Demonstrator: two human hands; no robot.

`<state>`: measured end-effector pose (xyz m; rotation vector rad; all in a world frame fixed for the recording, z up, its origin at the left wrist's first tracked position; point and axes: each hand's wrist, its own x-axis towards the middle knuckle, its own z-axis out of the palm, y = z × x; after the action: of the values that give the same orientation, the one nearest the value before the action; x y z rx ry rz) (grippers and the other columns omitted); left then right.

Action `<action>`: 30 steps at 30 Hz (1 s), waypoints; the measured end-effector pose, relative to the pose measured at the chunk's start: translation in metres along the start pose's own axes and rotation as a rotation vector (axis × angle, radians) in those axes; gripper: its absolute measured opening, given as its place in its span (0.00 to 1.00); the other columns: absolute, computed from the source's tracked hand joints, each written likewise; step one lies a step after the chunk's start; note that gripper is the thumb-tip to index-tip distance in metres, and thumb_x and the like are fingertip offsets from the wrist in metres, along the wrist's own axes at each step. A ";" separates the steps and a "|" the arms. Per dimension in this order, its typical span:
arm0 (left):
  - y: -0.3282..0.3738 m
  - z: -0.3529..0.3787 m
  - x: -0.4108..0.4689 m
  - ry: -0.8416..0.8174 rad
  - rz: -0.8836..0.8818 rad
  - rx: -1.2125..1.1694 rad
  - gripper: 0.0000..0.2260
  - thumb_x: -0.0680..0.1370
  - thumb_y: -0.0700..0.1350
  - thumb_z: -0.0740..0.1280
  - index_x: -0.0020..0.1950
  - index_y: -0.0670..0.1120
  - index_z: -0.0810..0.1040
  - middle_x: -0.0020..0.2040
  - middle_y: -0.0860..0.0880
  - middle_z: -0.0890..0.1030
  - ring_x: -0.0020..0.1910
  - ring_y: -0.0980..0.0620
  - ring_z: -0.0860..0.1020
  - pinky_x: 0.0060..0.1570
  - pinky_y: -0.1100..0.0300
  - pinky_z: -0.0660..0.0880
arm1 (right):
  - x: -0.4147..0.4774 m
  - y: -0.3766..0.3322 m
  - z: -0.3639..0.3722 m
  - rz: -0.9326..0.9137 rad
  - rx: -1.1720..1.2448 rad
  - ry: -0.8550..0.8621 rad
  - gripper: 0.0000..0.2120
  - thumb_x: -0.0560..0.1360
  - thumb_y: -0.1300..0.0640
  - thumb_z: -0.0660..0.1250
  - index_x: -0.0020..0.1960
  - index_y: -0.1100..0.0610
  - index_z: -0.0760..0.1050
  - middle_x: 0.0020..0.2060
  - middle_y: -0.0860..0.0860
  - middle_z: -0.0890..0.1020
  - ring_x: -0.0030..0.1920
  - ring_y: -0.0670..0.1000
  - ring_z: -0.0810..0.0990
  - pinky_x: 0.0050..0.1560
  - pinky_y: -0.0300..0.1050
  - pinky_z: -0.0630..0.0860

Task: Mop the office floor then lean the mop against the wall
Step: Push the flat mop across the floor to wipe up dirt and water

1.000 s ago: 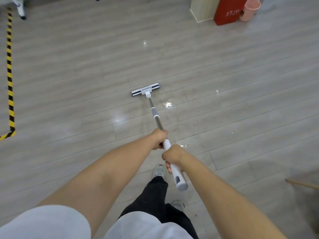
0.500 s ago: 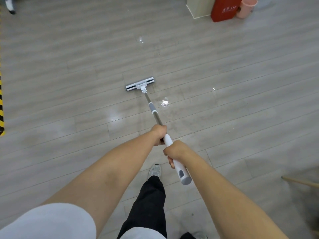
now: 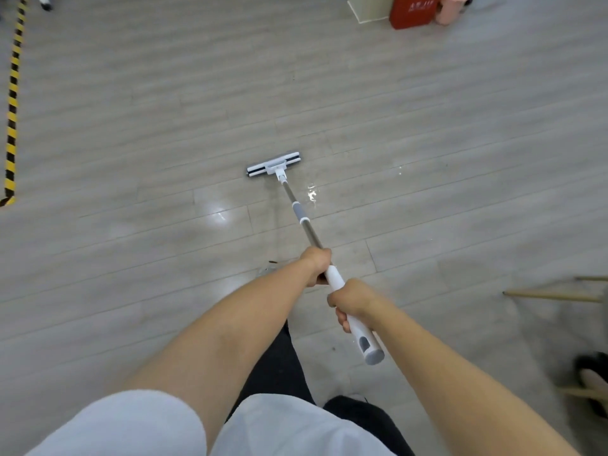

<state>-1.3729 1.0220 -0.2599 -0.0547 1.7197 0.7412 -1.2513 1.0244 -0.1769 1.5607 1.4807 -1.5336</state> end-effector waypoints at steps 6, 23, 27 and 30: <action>-0.085 0.065 -0.053 0.007 -0.055 0.011 0.12 0.83 0.48 0.59 0.62 0.42 0.72 0.45 0.45 0.77 0.40 0.47 0.79 0.38 0.53 0.80 | -0.045 0.109 0.005 0.038 0.019 -0.034 0.11 0.77 0.64 0.62 0.58 0.65 0.71 0.29 0.56 0.77 0.23 0.52 0.74 0.28 0.44 0.76; -0.052 0.030 -0.035 0.035 -0.006 0.013 0.09 0.83 0.44 0.58 0.58 0.40 0.71 0.39 0.44 0.75 0.35 0.47 0.76 0.32 0.55 0.77 | -0.032 0.058 0.013 0.041 0.063 -0.066 0.02 0.76 0.65 0.61 0.48 0.64 0.71 0.27 0.56 0.75 0.22 0.53 0.72 0.27 0.44 0.75; -0.021 0.014 -0.015 0.032 0.006 -0.010 0.07 0.84 0.43 0.58 0.56 0.40 0.71 0.40 0.44 0.75 0.36 0.47 0.75 0.33 0.53 0.77 | -0.016 0.024 0.005 0.031 0.058 -0.049 0.05 0.76 0.65 0.60 0.52 0.63 0.71 0.26 0.56 0.75 0.20 0.53 0.72 0.26 0.43 0.74; -0.012 0.008 -0.002 0.044 0.005 -0.011 0.07 0.84 0.43 0.58 0.54 0.40 0.71 0.39 0.43 0.75 0.35 0.47 0.75 0.32 0.54 0.76 | -0.002 0.014 0.007 0.027 0.078 -0.039 0.06 0.76 0.66 0.59 0.52 0.64 0.71 0.24 0.55 0.75 0.21 0.53 0.72 0.29 0.46 0.76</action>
<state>-1.3601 1.0158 -0.2644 -0.0756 1.7585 0.7580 -1.2410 1.0137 -0.1817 1.5795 1.3886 -1.6150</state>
